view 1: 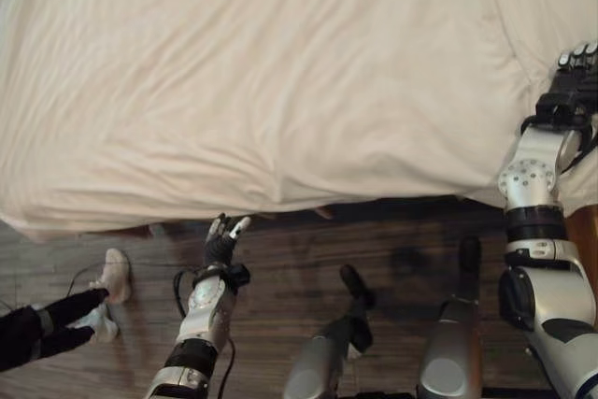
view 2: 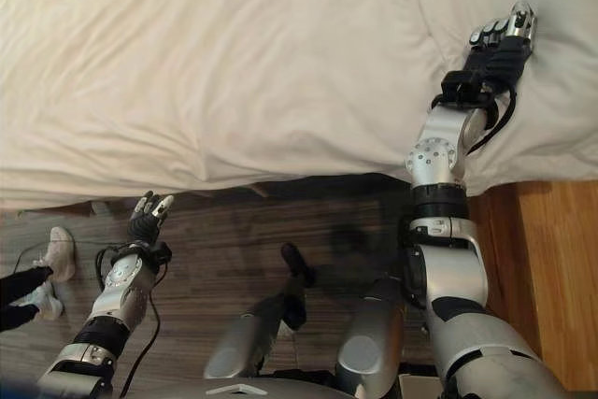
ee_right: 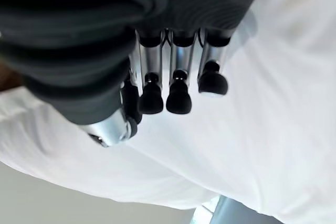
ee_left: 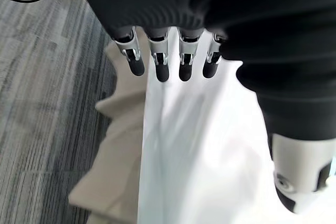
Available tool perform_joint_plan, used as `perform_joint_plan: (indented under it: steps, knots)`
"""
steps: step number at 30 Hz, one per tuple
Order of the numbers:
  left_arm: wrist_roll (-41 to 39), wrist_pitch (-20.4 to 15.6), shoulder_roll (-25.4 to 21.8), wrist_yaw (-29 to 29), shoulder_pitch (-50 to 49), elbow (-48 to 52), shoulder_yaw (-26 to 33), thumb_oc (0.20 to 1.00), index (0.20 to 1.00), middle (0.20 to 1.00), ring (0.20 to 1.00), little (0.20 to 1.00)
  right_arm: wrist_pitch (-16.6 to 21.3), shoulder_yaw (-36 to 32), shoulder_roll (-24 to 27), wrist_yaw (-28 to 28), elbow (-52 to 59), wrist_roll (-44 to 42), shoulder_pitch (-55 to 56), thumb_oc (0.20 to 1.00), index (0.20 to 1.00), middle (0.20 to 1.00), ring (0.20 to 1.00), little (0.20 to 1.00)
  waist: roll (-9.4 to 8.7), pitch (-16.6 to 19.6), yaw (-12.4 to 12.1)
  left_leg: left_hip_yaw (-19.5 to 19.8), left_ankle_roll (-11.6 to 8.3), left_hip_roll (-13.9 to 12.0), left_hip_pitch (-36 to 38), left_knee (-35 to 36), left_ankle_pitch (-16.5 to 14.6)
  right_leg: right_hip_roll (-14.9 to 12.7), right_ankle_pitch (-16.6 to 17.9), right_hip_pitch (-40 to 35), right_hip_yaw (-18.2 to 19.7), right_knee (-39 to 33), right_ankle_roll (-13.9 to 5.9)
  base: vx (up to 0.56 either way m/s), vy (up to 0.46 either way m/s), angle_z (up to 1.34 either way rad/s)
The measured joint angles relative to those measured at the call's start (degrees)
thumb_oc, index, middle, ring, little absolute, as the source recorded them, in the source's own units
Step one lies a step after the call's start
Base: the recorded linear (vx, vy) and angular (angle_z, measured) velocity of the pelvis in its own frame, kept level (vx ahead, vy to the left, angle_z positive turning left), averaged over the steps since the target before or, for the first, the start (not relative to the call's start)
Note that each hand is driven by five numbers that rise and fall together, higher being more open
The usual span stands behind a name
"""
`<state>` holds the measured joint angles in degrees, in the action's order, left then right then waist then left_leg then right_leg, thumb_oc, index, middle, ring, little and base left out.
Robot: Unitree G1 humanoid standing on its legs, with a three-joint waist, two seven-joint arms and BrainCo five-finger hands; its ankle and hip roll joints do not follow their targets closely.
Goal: Making the bed.
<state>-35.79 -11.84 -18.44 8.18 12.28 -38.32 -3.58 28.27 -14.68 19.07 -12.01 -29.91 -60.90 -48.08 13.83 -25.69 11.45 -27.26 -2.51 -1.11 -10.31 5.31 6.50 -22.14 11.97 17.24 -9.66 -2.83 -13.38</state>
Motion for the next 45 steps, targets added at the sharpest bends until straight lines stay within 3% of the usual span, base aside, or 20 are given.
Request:
perform_joint_plan:
  steps: [3,8,13,15,16,17,19,21,26,27,29,33,36,38,39,41,42,43,44,45]
  knots:
    - [-1.7,0.8,3.0,0.3,2.2,-3.6,-0.4,1.000,1.000,1.000,1.000,1.000,0.4,-4.7,-4.0,-0.7,-1.0,-0.5,6.5,0.200,0.200,0.200,0.200,0.200,-1.00,0.9,3.9,-2.4,-0.07,0.4,3.2,0.0,-2.1,-0.3,-0.3,1.6,1.4,3.5,-0.43,0.09,0.083,-0.47]
    - [-4.2,1.2,5.2,2.8,1.9,-12.3,2.6,1.000,1.000,1.000,1.000,1.000,-2.0,-13.1,-3.5,-5.8,-15.2,-3.0,21.3,0.200,0.200,0.200,0.200,0.200,-0.85,2.3,12.0,-6.5,-1.36,0.9,5.8,0.0,-3.9,0.3,-0.4,2.4,6.3,2.9,-0.52,0.05,0.029,-0.49]
    - [-4.6,2.2,6.3,4.7,2.1,-17.8,4.0,1.000,1.000,1.000,1.000,1.000,-7.0,-11.6,-4.5,-5.7,-24.0,-1.8,29.6,0.200,0.200,0.200,0.200,0.200,-1.28,2.1,16.5,-10.8,-1.74,1.5,9.5,0.0,-5.1,1.1,-0.5,2.4,11.0,3.8,-0.71,0.02,0.010,-0.45]
    - [-4.6,2.4,6.2,4.8,2.0,-18.3,4.1,1.000,1.000,1.000,1.000,1.000,-9.6,-9.4,-4.7,-5.1,-26.6,-0.2,31.1,0.200,0.200,0.200,0.200,0.200,-1.97,2.1,16.8,-11.5,-1.83,1.6,10.5,0.0,-5.4,1.2,-0.6,2.2,11.8,4.2,-0.65,0.01,-0.032,-0.20]
    - [-4.7,2.4,6.2,4.8,2.0,-18.3,4.0,1.000,1.000,1.000,1.000,1.000,-11.9,-7.2,-5.6,-5.0,-28.0,1.6,32.7,1.000,1.000,1.000,1.000,1.000,-2.87,2.2,16.7,-11.4,-1.87,1.5,11.1,0.0,-5.4,1.2,-1.0,2.1,11.8,4.7,-0.51,-0.09,-0.121,-0.12]
    - [-4.7,2.4,6.2,4.7,2.1,-18.2,4.0,1.000,1.000,1.000,1.000,1.000,-13.0,-6.7,-5.7,-4.9,-28.4,2.6,33.0,1.000,1.000,1.000,1.000,1.000,-3.33,2.1,16.3,-11.2,-1.80,1.2,11.2,-0.4,-5.3,1.3,-1.0,1.8,11.6,5.3,-0.44,-0.16,-0.218,0.05]
    - [-4.6,2.3,6.0,4.7,2.1,-17.0,3.9,1.000,1.000,1.000,1.000,1.000,-17.8,4.9,-4.7,-2.9,-29.2,11.7,35.6,1.000,1.000,1.000,1.000,1.000,-6.61,2.4,14.9,-10.8,-2.19,-0.3,11.9,-2.8,-5.9,1.5,-1.1,0.1,10.5,6.0,-0.06,-0.03,-0.110,0.18]
    - [-4.5,2.3,6.0,4.7,1.8,-16.4,3.8,1.000,1.000,1.000,1.000,1.000,-21.2,10.6,-5.4,-0.5,-27.5,20.4,37.2,1.000,1.000,1.000,1.000,1.000,-10.04,4.0,12.7,-9.2,-2.26,-1.8,13.4,-3.6,-5.9,2.3,-1.2,-3.1,8.4,5.7,0.14,0.01,-0.090,0.29]
    - [-3.6,2.3,6.0,2.3,-4.4,-9.2,2.7,1.000,1.000,1.000,1.000,1.000,-22.9,13.5,-5.2,2.4,-18.8,30.9,42.1,1.000,1.000,1.000,1.000,1.000,-14.90,7.9,8.9,-5.3,-2.51,-3.8,16.7,-3.5,-5.7,3.2,-1.7,-10.2,3.5,4.0,0.52,0.02,-0.054,0.42]
    - [-1.7,1.8,7.4,1.5,-8.6,-4.3,2.3,1.000,1.000,1.000,1.000,1.000,-24.1,16.2,-4.9,2.7,-12.1,35.9,47.8,1.000,1.000,1.000,1.000,1.000,-17.67,9.7,6.8,-2.2,-2.62,-4.4,18.4,-3.9,-5.8,3.3,-2.4,-14.5,0.0,3.3,0.96,-0.04,-0.053,0.77]
    - [-1.4,2.1,7.6,0.9,-10.7,-4.3,1.8,1.000,1.000,1.000,1.000,1.000,-24.4,18.3,-4.5,3.3,-11.4,38.8,49.1,1.000,1.000,1.000,1.000,1.000,-20.60,12.1,4.7,-0.9,-2.95,-4.7,18.4,-5.7,-6.0,3.1,-3.6,-15.7,-1.4,4.3,1.37,-0.06,-0.024,0.51]
    - [-1.2,2.8,6.9,0.3,-11.8,-2.2,0.9,1.000,1.000,1.000,1.000,1.000,-24.7,19.7,-8.2,4.4,-7.7,42.3,51.6,1.000,1.000,1.000,1.000,1.000,-26.10,16.1,3.9,1.2,-2.30,-4.3,19.6,-3.9,-6.0,1.9,-2.7,-16.5,-2.6,9.3,0.48,-0.12,-0.034,0.30]
    - [0.9,3.7,5.9,0.0,-11.9,1.0,-0.4,1.000,1.000,1.000,1.000,1.000,-24.6,20.2,-9.3,4.9,-4.8,42.5,51.3,1.000,1.000,1.000,1.000,1.000,-25.37,16.3,2.9,0.0,-1.91,-6.0,21.7,-3.5,-6.2,3.4,1.4,-16.5,-3.2,10.5,-1.75,-0.15,0.056,-0.16]
    - [3.3,3.6,5.2,-0.4,-10.5,5.3,-1.7,1.000,1.000,1.000,1.000,1.000,-24.5,20.2,-8.7,5.0,-1.2,43.1,51.2,1.000,1.000,1.000,1.000,1.000,-25.23,16.5,2.5,-0.6,-1.62,-6.1,21.3,-3.6,-6.1,3.6,3.4,-15.6,-2.9,10.2,-1.60,-0.17,0.000,-0.19]
    - [4.7,3.6,3.7,-1.0,-10.4,12.1,-2.1,1.000,1.000,1.000,1.000,1.000,-24.3,20.2,-8.3,5.0,2.7,44.1,51.1,1.000,1.000,1.000,1.000,1.000,-24.26,16.3,2.2,-1.2,-0.36,-6.9,21.4,-3.1,-5.2,3.8,2.6,-15.3,-2.4,10.5,-2.49,-0.18,-0.044,-0.04]
    - [6.0,2.7,2.4,-1.8,-10.3,17.3,-1.6,1.000,1.000,1.000,1.000,1.000,-23.8,20.2,-7.5,5.0,5.2,44.7,50.9,1.000,1.000,1.000,1.000,1.000,-23.26,16.4,1.5,-2.8,-0.06,-8.1,21.4,-2.9,-4.2,3.8,-2.5,-15.3,-2.7,15.1,-1.15,-0.10,-0.032,-0.05]
    - [7.6,1.9,2.5,-1.7,-10.2,21.5,-1.1,1.000,1.000,1.000,1.000,1.000,-23.4,20.1,-5.6,5.0,7.0,44.7,50.9,1.000,1.000,1.000,1.000,1.000,-21.45,17.6,-0.3,-3.7,-0.51,-8.7,21.0,-2.5,-3.9,3.1,-8.7,-14.6,-3.3,22.3,-0.62,0.02,-0.059,-0.25]
    - [7.9,1.9,2.0,-1.5,-11.1,25.3,0.5,1.000,1.000,1.000,1.000,1.000,-23.3,19.8,-4.7,5.0,8.7,44.7,50.6,1.000,1.000,1.000,1.000,1.000,-21.07,18.6,-1.3,-4.6,-1.39,-8.9,20.9,-2.5,-3.8,2.9,-11.3,-14.5,-4.2,23.5,-0.44,0.06,-0.056,-0.50]
    - [8.1,1.2,1.3,-1.6,-12.3,28.4,2.0,1.000,1.000,1.000,1.000,1.000,-22.6,19.6,-4.6,5.0,9.8,44.7,50.3,1.000,1.000,1.000,1.000,1.000,-21.41,19.7,-2.5,-5.4,-1.78,-8.6,20.6,-2.8,-3.8,3.1,-12.5,-15.0,-3.8,20.3,-0.76,0.09,-0.022,-0.64]
    - [8.7,-0.6,1.2,-1.3,-12.7,29.4,3.6,1.000,1.000,1.000,1.000,1.000,-21.8,19.5,-4.4,5.0,10.4,44.6,48.7,1.000,1.000,1.000,1.000,1.000,-20.86,19.7,-3.0,-5.4,-2.93,-8.7,20.8,-3.4,-3.6,4.1,-14.4,-16.8,-4.0,15.8,1.73,0.07,-0.005,-0.49]
